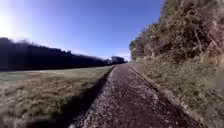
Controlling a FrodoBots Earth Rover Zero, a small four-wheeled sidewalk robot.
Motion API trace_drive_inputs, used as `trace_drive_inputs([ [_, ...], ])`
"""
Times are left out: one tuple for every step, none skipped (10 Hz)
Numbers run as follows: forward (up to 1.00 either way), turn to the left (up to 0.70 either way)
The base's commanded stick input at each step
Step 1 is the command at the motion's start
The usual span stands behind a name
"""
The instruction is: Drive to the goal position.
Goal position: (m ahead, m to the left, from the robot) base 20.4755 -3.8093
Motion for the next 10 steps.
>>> trace_drive_inputs([
  [0.85, -0.32],
  [0.85, -0.22],
  [0.85, -0.12],
  [0.85, -0.01],
  [0.85, 0.0],
  [0.85, 0.0],
  [0.85, 0.0],
  [0.85, 0.0],
  [0.85, 0.0],
  [0.85, 0.0],
])
